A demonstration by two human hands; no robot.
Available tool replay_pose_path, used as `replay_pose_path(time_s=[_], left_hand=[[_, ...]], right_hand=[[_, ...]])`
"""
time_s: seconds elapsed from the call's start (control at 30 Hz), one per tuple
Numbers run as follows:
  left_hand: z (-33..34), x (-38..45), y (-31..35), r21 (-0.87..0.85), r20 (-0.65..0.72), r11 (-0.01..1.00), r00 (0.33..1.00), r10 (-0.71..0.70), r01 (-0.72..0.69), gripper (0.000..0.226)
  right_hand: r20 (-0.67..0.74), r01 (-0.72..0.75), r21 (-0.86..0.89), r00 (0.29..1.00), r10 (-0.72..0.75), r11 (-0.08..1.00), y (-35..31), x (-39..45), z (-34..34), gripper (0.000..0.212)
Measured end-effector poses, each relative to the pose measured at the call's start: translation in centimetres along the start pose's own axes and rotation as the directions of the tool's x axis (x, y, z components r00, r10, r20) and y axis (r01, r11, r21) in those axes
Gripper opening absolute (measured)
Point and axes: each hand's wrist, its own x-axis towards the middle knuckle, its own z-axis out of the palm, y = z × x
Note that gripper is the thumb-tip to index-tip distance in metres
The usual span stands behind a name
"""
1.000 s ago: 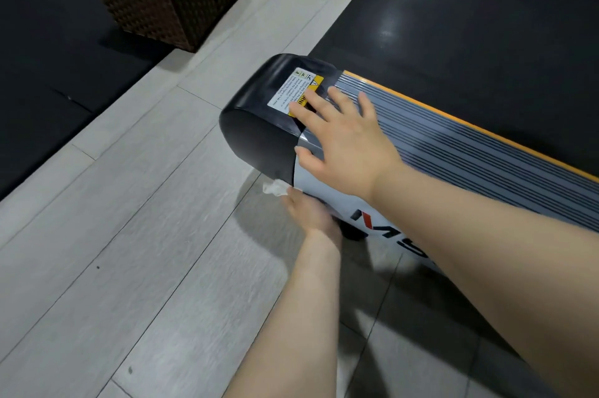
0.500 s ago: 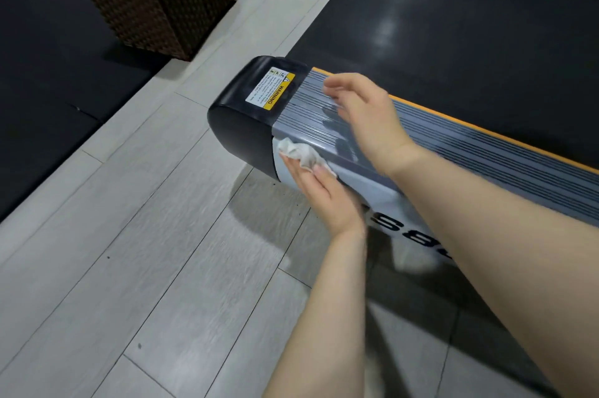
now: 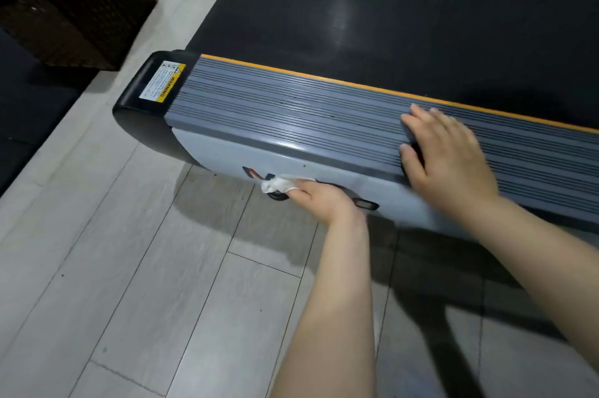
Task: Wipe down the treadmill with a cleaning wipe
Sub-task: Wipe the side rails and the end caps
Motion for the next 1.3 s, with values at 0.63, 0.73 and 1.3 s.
replay_pose_path(time_s=[0.63,0.73,1.3], left_hand=[[0.0,-8.4,-8.5,0.215,0.026,0.971,0.993,-0.114,0.105,0.031],[0.4,-10.4,-9.1,0.073,0.074,0.914,0.912,-0.403,0.398,0.028],[-1.9,-14.0,-12.3,0.569,0.218,0.712,0.759,-0.614,0.412,0.012]], right_hand=[[0.047,-0.100,0.847,0.992,0.114,0.522,2.1,-1.2,-3.0,0.035],[0.030,-0.111,0.758,0.990,0.137,0.642,5.1,-4.6,-3.4,0.038],[0.569,-0.745,0.597,0.655,0.498,0.297,10.5,-17.7,1.3,0.025]])
